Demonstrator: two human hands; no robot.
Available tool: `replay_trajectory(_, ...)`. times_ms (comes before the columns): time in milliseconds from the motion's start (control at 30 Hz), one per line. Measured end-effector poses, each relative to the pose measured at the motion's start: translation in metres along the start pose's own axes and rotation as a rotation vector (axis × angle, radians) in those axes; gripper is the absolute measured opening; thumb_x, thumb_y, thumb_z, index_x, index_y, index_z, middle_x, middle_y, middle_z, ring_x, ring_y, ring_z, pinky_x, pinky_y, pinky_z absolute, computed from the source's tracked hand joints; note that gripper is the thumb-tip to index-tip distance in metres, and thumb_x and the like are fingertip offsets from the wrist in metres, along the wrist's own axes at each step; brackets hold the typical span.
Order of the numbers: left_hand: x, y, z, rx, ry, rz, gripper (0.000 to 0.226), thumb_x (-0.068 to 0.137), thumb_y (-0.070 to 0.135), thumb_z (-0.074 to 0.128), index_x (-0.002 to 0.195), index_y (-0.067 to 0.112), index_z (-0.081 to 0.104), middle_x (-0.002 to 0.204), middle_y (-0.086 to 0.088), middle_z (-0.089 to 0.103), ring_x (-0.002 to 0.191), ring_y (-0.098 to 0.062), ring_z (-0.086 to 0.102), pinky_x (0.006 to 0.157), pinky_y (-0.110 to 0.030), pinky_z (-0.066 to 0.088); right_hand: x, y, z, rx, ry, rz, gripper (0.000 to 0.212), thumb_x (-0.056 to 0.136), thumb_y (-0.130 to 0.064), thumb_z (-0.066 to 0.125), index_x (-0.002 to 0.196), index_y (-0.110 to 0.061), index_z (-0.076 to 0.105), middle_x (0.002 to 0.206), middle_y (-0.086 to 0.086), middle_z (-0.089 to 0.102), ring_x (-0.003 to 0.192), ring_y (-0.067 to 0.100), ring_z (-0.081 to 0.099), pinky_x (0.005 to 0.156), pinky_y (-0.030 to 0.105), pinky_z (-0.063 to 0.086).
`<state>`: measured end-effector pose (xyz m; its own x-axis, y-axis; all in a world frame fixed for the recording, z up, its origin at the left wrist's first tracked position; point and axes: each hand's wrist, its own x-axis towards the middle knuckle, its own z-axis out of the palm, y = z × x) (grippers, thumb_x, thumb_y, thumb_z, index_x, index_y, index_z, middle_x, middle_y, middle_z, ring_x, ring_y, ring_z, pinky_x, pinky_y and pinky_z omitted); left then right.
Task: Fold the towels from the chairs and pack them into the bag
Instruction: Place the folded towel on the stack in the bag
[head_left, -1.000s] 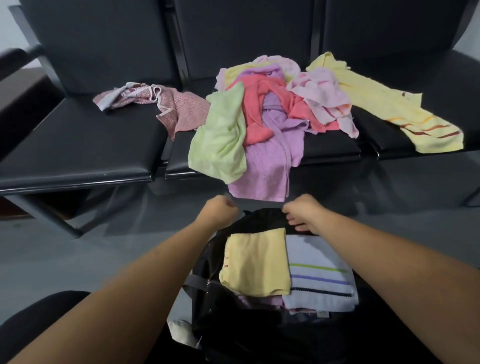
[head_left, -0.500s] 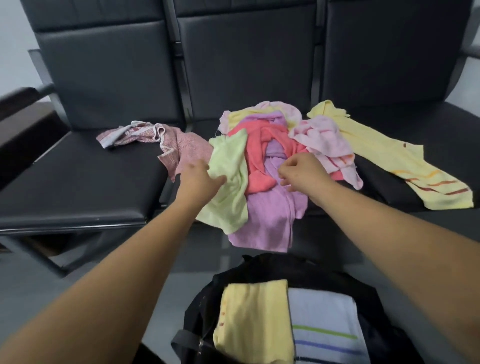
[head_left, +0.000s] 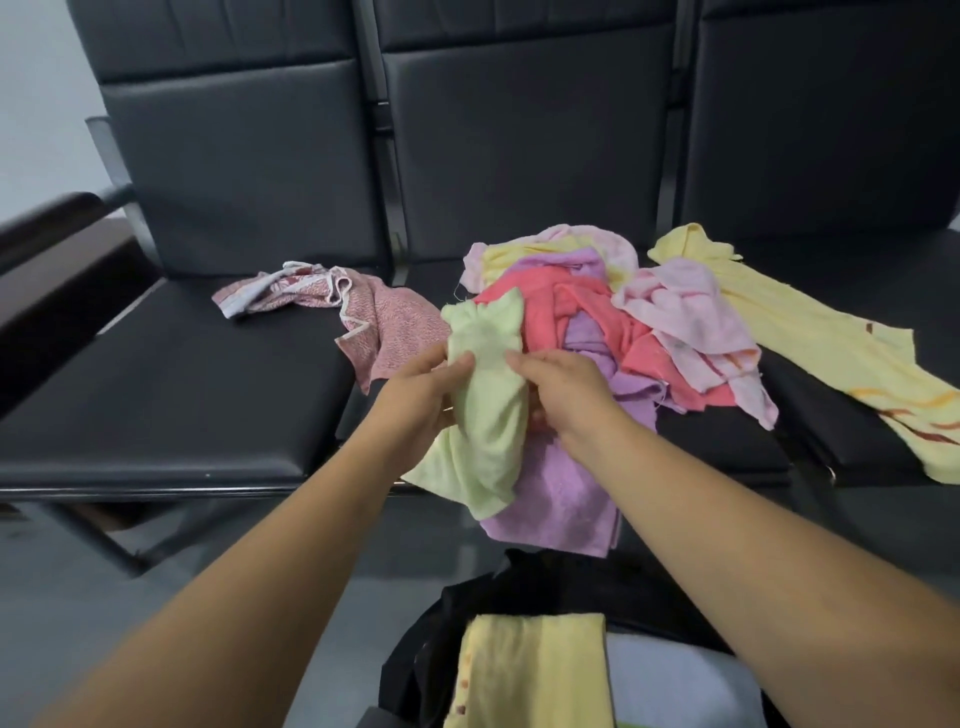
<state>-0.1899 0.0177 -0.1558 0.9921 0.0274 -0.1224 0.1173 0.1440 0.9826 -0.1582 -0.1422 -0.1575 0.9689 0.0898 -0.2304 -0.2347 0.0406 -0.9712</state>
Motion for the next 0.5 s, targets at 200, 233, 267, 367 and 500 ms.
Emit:
replay_trajectory(200, -0.023, 0.035, 0.012, -0.126, 0.043, 0.133, 0.010, 0.104, 0.015, 0.053, 0.096, 0.011, 0.059, 0.083, -0.001, 0.074, 0.075, -0.014, 0.071, 0.069, -0.029, 0.057, -0.027, -0.052, -0.009, -0.016, -0.124, -0.076, 0.020, 0.105, -0.021, 0.057, 0.098, -0.006, 0.067, 0.097, 0.015, 0.063, 0.089, 0.026, 0.058, 0.079, 0.040, 0.048)
replay_trajectory(233, -0.028, 0.043, 0.016, -0.133, 0.039, 0.152, 0.009, 0.103, 0.016, 0.054, 0.099, 0.011, 0.060, 0.085, -0.002, 0.075, 0.077, -0.014, 0.071, 0.071, -0.029, 0.058, -0.034, -0.060, -0.009, -0.005, -0.137, -0.076, 0.021, 0.106, -0.019, 0.054, 0.101, -0.002, 0.065, 0.099, 0.017, 0.062, 0.091, 0.028, 0.057, 0.081, 0.043, 0.047)
replay_trajectory(267, -0.032, 0.050, 0.020, -0.135, 0.030, 0.168, 0.008, 0.102, 0.018, 0.056, 0.101, 0.011, 0.060, 0.088, -0.003, 0.075, 0.079, -0.016, 0.071, 0.073, -0.030, 0.059, -0.039, -0.067, -0.010, 0.005, -0.145, -0.082, 0.023, 0.107, -0.016, 0.051, 0.105, 0.003, 0.064, 0.100, 0.018, 0.062, 0.091, 0.030, 0.057, 0.081, 0.044, 0.047)
replay_trajectory(367, -0.045, 0.083, 0.032, -0.105, 0.016, 0.215, 0.007, 0.099, 0.018, 0.061, 0.095, 0.013, 0.060, 0.088, -0.007, 0.069, 0.078, -0.019, 0.067, 0.072, -0.034, 0.054, -0.056, -0.096, -0.015, 0.068, -0.180, -0.139, 0.032, 0.106, -0.013, 0.049, 0.118, 0.015, 0.059, 0.101, 0.020, 0.067, 0.090, 0.031, 0.063, 0.079, 0.043, 0.051)
replay_trajectory(500, -0.060, 0.149, 0.049, -0.105, -0.005, 0.328, 0.012, 0.100, 0.014, 0.061, 0.088, 0.012, 0.059, 0.085, -0.007, 0.069, 0.075, -0.020, 0.066, 0.068, -0.032, 0.054, -0.091, -0.141, -0.022, 0.234, -0.359, -0.275, 0.038, 0.100, -0.015, 0.063, 0.129, 0.009, 0.056, 0.112, 0.018, 0.069, 0.103, 0.029, 0.067, 0.095, 0.044, 0.053)
